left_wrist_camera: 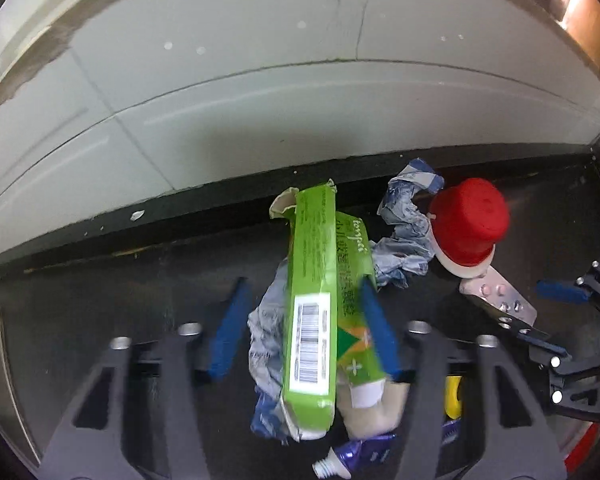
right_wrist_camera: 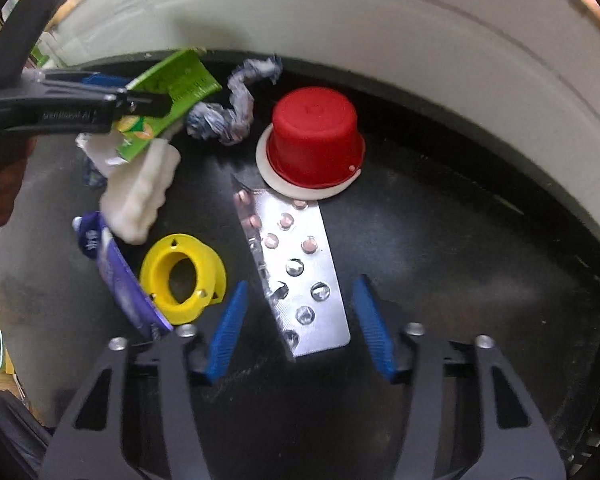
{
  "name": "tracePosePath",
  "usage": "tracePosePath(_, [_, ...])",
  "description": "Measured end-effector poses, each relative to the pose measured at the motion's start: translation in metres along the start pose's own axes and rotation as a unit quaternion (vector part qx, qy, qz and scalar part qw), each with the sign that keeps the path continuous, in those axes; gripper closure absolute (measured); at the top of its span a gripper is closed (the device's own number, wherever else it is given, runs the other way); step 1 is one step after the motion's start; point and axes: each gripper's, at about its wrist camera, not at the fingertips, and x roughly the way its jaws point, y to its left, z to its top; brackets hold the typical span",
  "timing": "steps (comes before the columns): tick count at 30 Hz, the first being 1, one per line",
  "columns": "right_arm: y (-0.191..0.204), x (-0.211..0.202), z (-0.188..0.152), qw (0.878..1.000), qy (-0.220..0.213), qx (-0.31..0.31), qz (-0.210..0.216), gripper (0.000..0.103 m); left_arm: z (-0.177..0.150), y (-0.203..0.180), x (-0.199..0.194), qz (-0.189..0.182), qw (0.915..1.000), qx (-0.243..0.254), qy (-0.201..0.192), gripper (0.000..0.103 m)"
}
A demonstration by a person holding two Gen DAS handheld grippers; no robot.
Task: Collect trash
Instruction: 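Grasp the green snack box with the left tool while the right tool grasps the blister pack, then carry snack box and blister pack to the black bin and release both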
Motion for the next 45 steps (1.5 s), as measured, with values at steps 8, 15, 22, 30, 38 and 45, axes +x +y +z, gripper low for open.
tracePosePath(8, [0.016,-0.008,-0.005,1.000,-0.006,-0.022,0.001,0.097,0.002,-0.001,-0.023,-0.011,0.9997,-0.005,-0.022,0.082])
tracePosePath(15, [0.029,-0.039,-0.017,0.999,-0.031,-0.023,0.002,0.097,-0.015,0.002,-0.058,-0.003,0.9992,-0.019,-0.036,0.082])
tracePosePath(22, [0.043,-0.072,-0.026,0.998,-0.058,-0.038,-0.003,0.097,-0.054,0.006,-0.105,0.015,0.9978,-0.040,-0.051,0.082])
tracePosePath(30, [0.073,-0.108,-0.038,0.994,-0.082,-0.068,0.000,0.097,-0.128,0.006,-0.149,0.029,0.9944,-0.085,-0.055,0.082])
tracePosePath(38, [0.140,-0.128,-0.051,0.988,-0.090,-0.122,0.025,0.097,-0.235,0.024,-0.188,0.066,0.9874,-0.136,-0.049,0.082])
tracePosePath(45, [0.260,-0.135,-0.066,0.968,-0.085,-0.217,0.091,0.097,-0.362,0.066,-0.229,0.099,0.9639,-0.242,-0.048,0.082])
